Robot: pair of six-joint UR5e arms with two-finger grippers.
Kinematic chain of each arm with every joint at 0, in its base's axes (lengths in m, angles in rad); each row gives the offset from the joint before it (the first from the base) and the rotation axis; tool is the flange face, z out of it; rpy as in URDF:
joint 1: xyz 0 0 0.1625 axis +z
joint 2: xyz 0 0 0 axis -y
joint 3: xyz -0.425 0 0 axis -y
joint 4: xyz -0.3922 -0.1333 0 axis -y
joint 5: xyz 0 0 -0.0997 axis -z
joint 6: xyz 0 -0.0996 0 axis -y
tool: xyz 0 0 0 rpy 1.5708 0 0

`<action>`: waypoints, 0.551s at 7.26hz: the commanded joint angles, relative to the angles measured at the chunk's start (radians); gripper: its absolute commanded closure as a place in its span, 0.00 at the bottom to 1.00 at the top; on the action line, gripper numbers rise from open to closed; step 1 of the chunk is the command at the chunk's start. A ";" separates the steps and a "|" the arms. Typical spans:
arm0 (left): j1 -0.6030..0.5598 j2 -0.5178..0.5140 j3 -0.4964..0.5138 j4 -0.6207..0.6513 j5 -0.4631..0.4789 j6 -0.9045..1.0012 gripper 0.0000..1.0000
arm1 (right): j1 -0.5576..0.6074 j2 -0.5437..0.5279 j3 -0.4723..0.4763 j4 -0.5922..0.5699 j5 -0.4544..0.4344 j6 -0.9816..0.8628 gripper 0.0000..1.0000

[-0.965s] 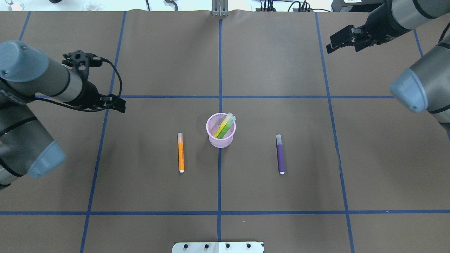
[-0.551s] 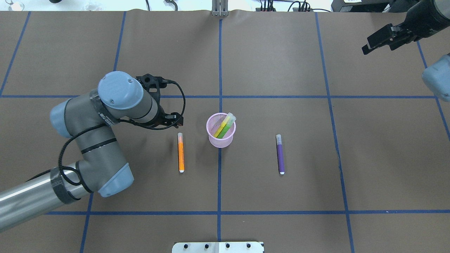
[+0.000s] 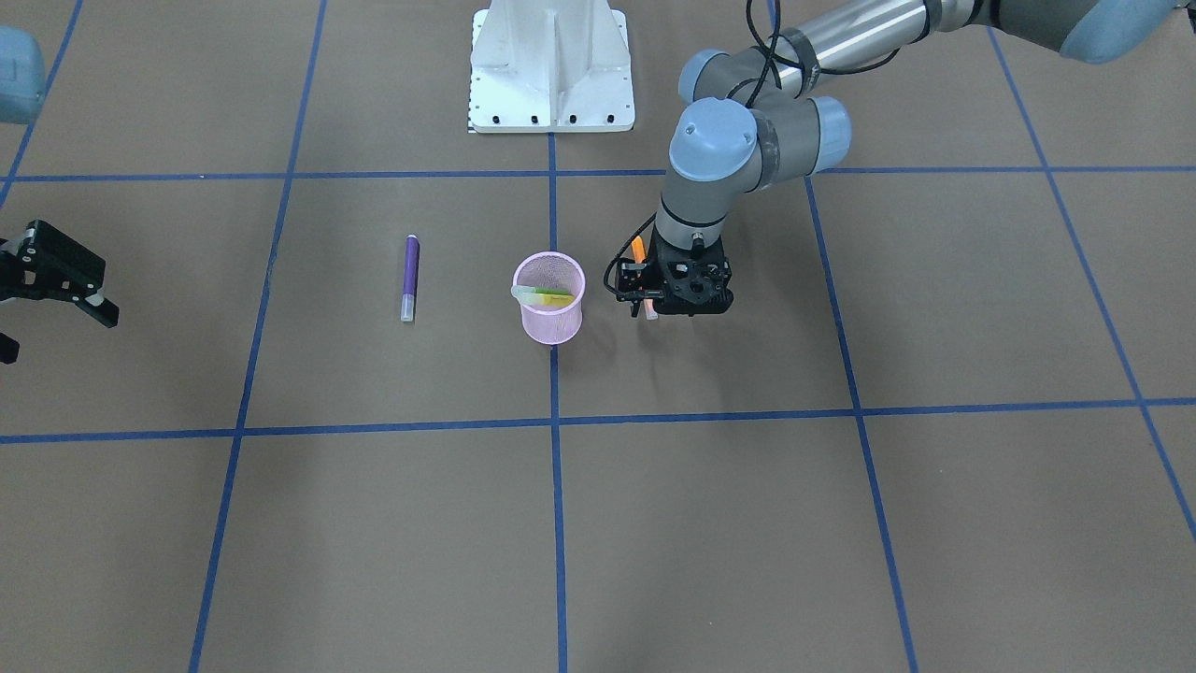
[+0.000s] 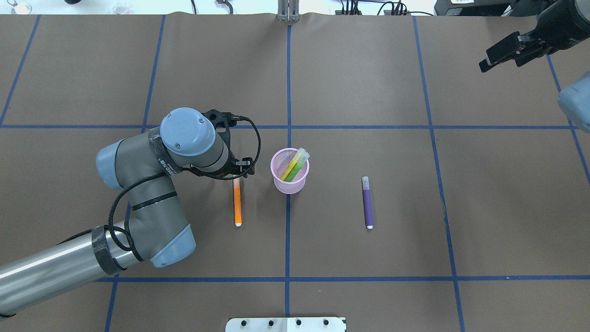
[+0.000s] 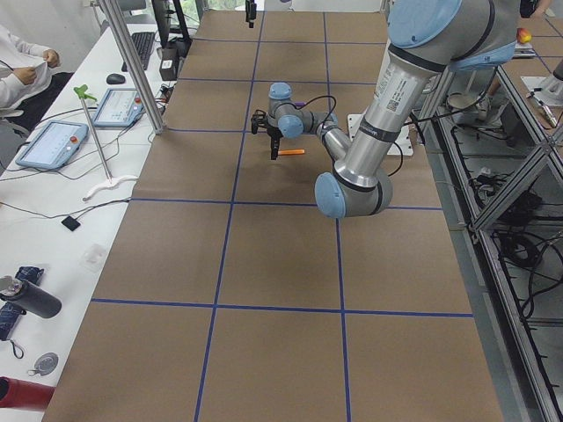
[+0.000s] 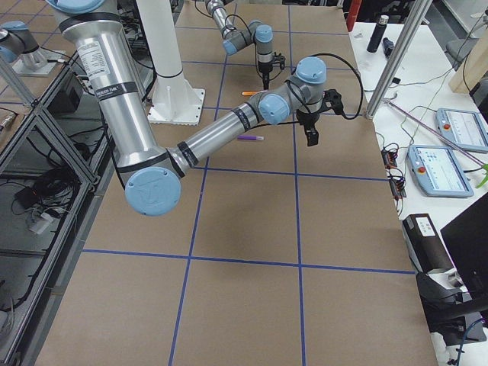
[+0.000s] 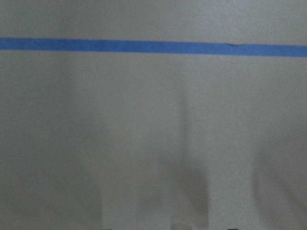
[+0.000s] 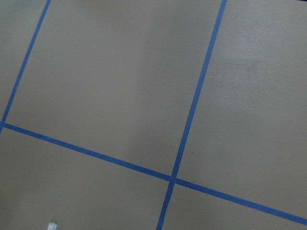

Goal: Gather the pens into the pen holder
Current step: 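Lower the left gripper onto the orange pen and grasp it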

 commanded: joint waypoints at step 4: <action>0.026 -0.003 0.000 0.000 0.014 -0.006 0.62 | 0.000 0.000 0.002 0.000 0.000 0.001 0.00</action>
